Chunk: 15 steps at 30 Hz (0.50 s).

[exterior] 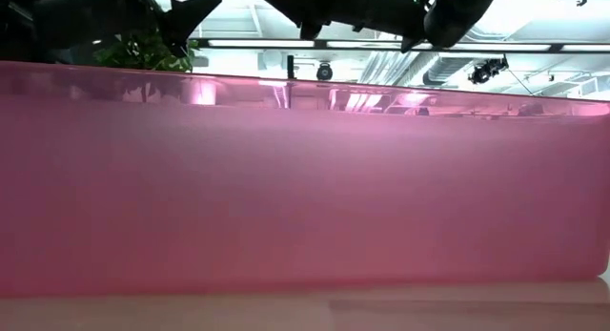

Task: Pick and place pill bottles into a basket
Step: Put the white pill bottle into the red bin

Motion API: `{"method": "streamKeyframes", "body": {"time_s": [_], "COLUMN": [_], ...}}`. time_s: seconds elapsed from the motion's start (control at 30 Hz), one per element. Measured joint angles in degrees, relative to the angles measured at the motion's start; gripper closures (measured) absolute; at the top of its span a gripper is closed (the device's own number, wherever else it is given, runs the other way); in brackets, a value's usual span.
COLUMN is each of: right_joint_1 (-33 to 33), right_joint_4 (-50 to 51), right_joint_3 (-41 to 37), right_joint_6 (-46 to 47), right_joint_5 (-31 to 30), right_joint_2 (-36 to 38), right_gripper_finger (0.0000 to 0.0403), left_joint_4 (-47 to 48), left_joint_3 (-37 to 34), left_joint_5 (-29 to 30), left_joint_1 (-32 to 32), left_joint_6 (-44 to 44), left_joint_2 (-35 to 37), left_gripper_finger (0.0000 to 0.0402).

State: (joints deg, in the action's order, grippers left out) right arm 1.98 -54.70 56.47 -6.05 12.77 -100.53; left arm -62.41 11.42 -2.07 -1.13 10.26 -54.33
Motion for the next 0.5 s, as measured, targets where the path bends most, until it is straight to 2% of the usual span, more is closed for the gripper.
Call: {"method": "streamKeyframes", "body": {"time_s": [0.27,0.5], "right_joint_1": [0.0,0.4], "right_joint_4": [0.5,0.5], "right_joint_3": [0.0,0.0], "right_joint_6": [-0.3,0.1], "right_joint_5": [-0.9,-1.8], "right_joint_2": [0.0,0.0], "right_gripper_finger": [0.0229,0.0229], "left_joint_4": [-0.5,-3.0], "left_joint_3": [0.0,0.7], "left_joint_5": [-0.5,-0.6], "left_joint_1": [0.0,0.0], "left_joint_6": [0.1,0.3], "left_joint_2": [-0.1,-4.0], "left_gripper_finger": [0.0073,0.0073]}}
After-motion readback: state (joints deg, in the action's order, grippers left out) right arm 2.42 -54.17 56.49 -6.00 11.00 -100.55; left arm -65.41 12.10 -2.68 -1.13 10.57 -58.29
